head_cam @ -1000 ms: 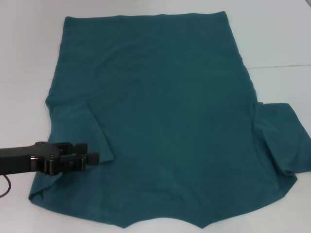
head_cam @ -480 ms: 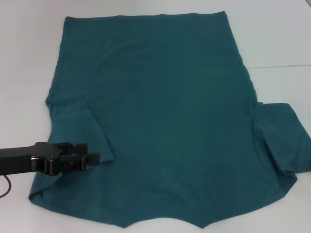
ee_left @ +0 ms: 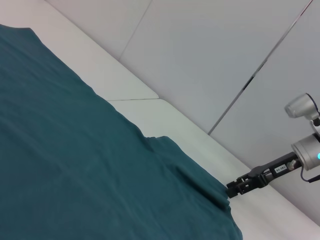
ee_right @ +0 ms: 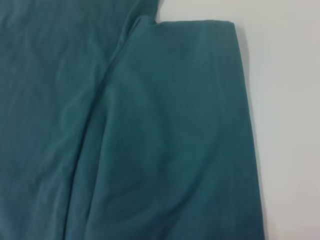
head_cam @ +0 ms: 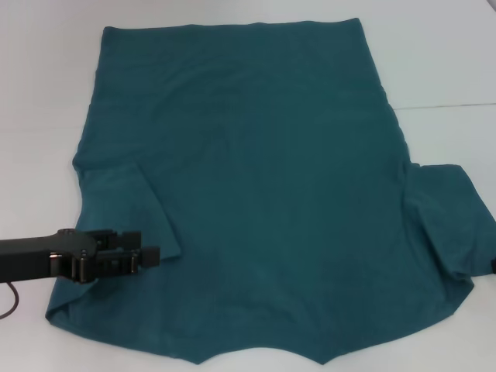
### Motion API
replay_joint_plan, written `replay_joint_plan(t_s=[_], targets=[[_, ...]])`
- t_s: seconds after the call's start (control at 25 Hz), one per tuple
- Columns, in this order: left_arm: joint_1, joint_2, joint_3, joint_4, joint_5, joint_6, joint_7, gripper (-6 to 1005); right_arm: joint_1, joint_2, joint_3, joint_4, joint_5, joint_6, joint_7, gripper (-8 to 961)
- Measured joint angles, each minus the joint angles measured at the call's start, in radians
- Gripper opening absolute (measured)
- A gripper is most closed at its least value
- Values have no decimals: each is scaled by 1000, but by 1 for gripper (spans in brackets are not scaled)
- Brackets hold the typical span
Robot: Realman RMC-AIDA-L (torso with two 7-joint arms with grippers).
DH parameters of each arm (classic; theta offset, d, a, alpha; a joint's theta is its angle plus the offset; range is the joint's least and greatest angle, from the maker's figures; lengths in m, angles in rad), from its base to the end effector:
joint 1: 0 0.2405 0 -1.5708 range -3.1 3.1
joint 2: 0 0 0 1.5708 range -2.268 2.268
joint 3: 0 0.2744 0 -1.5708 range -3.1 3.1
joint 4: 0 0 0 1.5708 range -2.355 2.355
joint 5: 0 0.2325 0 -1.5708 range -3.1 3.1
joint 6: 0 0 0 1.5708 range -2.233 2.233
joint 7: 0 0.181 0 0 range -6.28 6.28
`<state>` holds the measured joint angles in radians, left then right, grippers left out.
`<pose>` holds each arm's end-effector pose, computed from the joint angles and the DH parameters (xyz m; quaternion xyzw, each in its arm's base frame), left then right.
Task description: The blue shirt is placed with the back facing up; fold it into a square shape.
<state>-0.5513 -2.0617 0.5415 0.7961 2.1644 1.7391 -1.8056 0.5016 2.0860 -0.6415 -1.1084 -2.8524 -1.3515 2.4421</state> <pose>-0.2745 0.3628 0.0000 -0.8990 -0.3658 -0.2310 0.0682 0.3949 0.3771 0.0616 -0.7331 0.5856 -0.0878 0.3347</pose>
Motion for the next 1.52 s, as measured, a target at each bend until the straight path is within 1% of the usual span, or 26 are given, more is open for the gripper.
replay_joint_plan(t_s=[0.28, 0.6, 0.84, 1.04, 1.24, 1.32, 1.4, 1.52], targets=[[1, -1, 0, 0, 0, 2, 0, 703, 7, -2, -2, 22, -1, 19, 0, 568], [1, -2, 0, 0, 0, 2, -2, 703, 10, 1, -7, 31, 7, 19, -10, 444], [1, -3, 0, 0, 0, 2, -2, 703, 12, 1, -16, 24, 16, 19, -12, 188], [1, -4, 0, 0, 0, 2, -1, 703, 12, 0, -15, 18, 44, 23, -30, 97], [3, -5, 0, -2, -3, 3, -1, 701, 12, 0, -15, -3, 68, 35, -48, 42], [3, -6, 0, -3, -5, 3, -2, 700, 12, 0, -19, -17, 88, 35, -61, 42], [3, -6, 0, -4, -6, 4, -2, 699, 12, 1, -35, -37, 115, 32, -69, 42], [6, -6, -1, -4, -7, 4, -4, 697, 5, 8, -94, -74, 154, 29, -70, 42]])
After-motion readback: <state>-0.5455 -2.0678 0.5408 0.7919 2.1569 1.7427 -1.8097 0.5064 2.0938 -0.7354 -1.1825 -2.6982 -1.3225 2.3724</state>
